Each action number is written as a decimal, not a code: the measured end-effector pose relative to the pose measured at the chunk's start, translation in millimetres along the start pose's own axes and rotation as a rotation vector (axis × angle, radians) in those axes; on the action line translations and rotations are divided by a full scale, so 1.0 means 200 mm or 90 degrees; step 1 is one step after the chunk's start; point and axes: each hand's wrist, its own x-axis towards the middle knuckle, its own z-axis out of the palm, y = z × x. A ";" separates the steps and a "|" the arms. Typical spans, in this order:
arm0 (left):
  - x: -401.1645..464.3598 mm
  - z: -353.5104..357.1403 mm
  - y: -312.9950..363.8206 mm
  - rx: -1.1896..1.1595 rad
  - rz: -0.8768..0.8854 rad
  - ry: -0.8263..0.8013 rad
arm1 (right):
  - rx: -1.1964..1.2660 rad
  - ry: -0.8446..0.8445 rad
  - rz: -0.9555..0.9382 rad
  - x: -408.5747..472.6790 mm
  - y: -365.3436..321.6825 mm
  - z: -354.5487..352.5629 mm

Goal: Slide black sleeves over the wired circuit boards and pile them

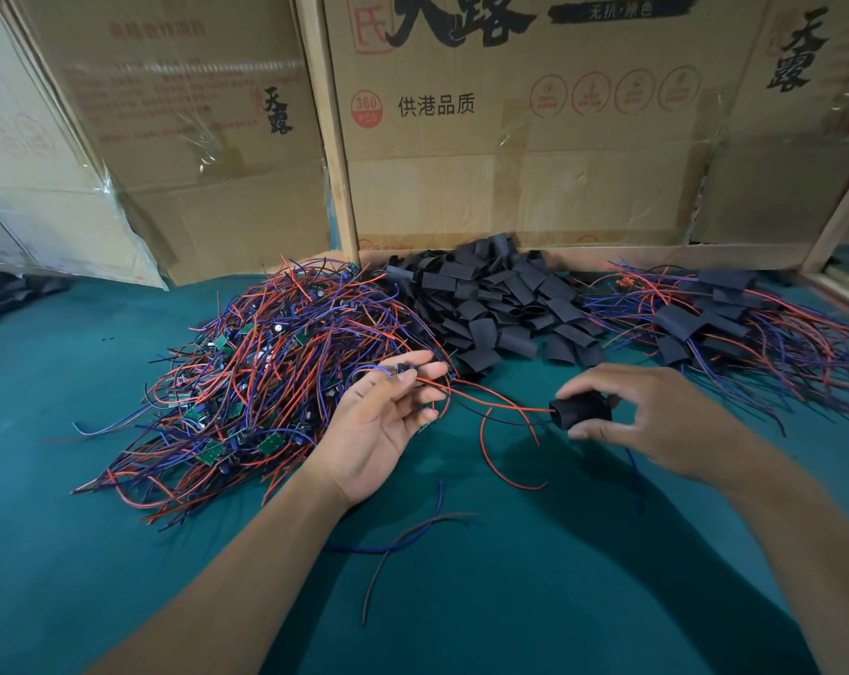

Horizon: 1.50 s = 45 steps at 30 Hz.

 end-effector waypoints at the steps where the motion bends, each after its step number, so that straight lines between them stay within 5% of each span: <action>1: 0.00 0.00 0.00 -0.001 0.001 0.000 | 0.003 -0.007 -0.005 0.00 -0.01 0.01; 16: 0.01 -0.02 -0.02 0.013 0.007 -0.031 | 0.002 0.024 0.001 0.04 -0.13 0.19; 26: -0.05 0.05 -0.05 0.299 -0.008 -0.087 | -0.104 0.068 0.002 0.05 -0.25 0.30; 31: -0.05 0.07 -0.07 0.183 -0.028 -0.097 | -0.121 0.069 0.022 0.05 -0.28 0.31; 45: -0.02 0.04 -0.11 0.203 0.006 -0.057 | -0.148 0.082 -0.002 0.04 -0.31 0.29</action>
